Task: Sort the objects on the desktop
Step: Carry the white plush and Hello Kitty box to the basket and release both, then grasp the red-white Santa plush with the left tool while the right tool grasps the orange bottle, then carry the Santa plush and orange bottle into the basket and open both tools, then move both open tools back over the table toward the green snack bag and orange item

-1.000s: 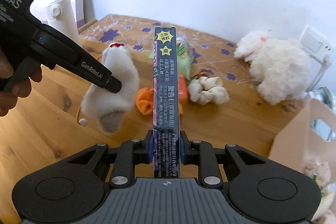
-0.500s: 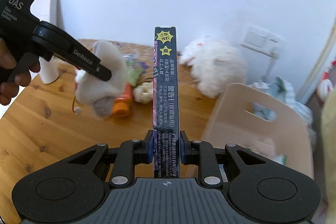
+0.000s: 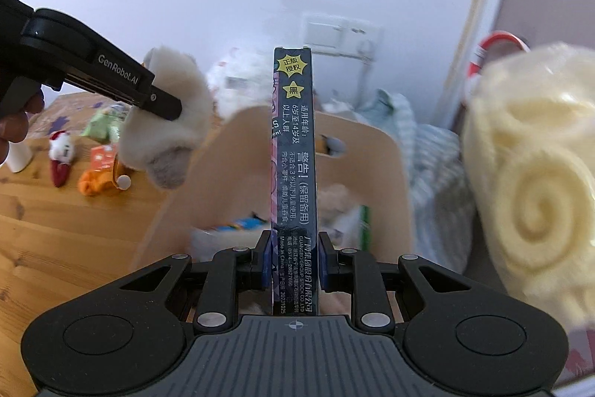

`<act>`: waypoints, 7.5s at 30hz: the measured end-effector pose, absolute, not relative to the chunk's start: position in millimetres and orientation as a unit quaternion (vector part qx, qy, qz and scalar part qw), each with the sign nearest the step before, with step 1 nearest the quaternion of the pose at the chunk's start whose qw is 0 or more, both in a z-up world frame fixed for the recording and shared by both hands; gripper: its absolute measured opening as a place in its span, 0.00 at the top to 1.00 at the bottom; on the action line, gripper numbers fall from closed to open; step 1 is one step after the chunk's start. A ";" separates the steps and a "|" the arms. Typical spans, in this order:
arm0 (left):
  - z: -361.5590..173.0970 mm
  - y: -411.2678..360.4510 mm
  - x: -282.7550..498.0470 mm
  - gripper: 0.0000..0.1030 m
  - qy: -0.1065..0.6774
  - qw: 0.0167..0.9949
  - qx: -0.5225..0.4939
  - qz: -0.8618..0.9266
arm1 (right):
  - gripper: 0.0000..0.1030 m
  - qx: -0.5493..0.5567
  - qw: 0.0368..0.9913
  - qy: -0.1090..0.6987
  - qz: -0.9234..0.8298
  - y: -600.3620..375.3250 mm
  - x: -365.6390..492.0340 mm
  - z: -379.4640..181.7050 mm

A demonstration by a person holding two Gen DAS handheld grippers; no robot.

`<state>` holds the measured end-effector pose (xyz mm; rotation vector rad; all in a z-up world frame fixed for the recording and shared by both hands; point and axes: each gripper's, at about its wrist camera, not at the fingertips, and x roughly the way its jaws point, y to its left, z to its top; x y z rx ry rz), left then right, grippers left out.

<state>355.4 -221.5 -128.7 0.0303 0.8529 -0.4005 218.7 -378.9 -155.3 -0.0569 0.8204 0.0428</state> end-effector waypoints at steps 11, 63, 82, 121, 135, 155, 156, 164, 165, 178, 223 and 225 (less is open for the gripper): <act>-155.5 -288.7 348.7 0.91 0.445 0.864 0.060 -0.230 | 0.78 0.010 0.898 0.439 0.010 -409.5 219.3 -181.2; -182.4 19.4 363.7 0.30 0.473 0.879 -0.040 -0.044 | 0.24 0.027 0.896 0.436 0.080 -196.5 317.5 -172.4; -250.6 88.2 417.7 0.30 0.516 0.854 -0.059 -0.012 | 0.24 0.001 0.859 0.494 0.130 -113.7 411.5 -242.2; -225.6 60.5 417.6 0.88 0.493 0.869 -0.041 -0.031 | 0.50 0.018 0.877 0.454 0.157 -132.7 382.6 -204.6; -158.4 -22.4 389.5 0.88 0.440 0.895 -0.010 -0.070 | 0.50 0.044 0.909 0.399 0.115 -228.8 314.0 -139.4; -139.8 -249.8 360.6 0.88 0.412 0.887 0.056 -0.204 | 0.50 0.084 0.912 0.402 0.011 -413.8 222.2 -147.6; -141.6 -258.5 358.7 0.88 0.412 0.884 0.060 -0.210 | 0.50 0.085 0.911 0.404 0.009 -416.3 220.1 -148.0; -163.8 -302.6 349.7 0.88 0.430 0.866 0.092 -0.240 | 0.50 0.079 0.900 0.429 0.023 -425.7 220.9 -167.4; -166.5 -304.6 349.7 0.88 0.432 0.864 0.095 -0.241 | 0.50 0.078 0.898 0.432 0.028 -424.9 222.1 -170.1; -185.3 -301.0 348.5 0.88 0.449 0.853 0.112 -0.241 | 0.50 0.047 0.890 0.450 0.057 -400.5 237.3 -186.1; -169.5 0.3 363.7 0.28 0.450 0.892 -0.005 -0.050 | 0.00 0.015 0.901 0.428 0.071 -215.8 311.1 -160.9; -177.7 16.8 365.1 0.28 0.458 0.888 -0.011 -0.042 | 0.00 0.012 0.896 0.439 0.060 -203.0 319.9 -169.4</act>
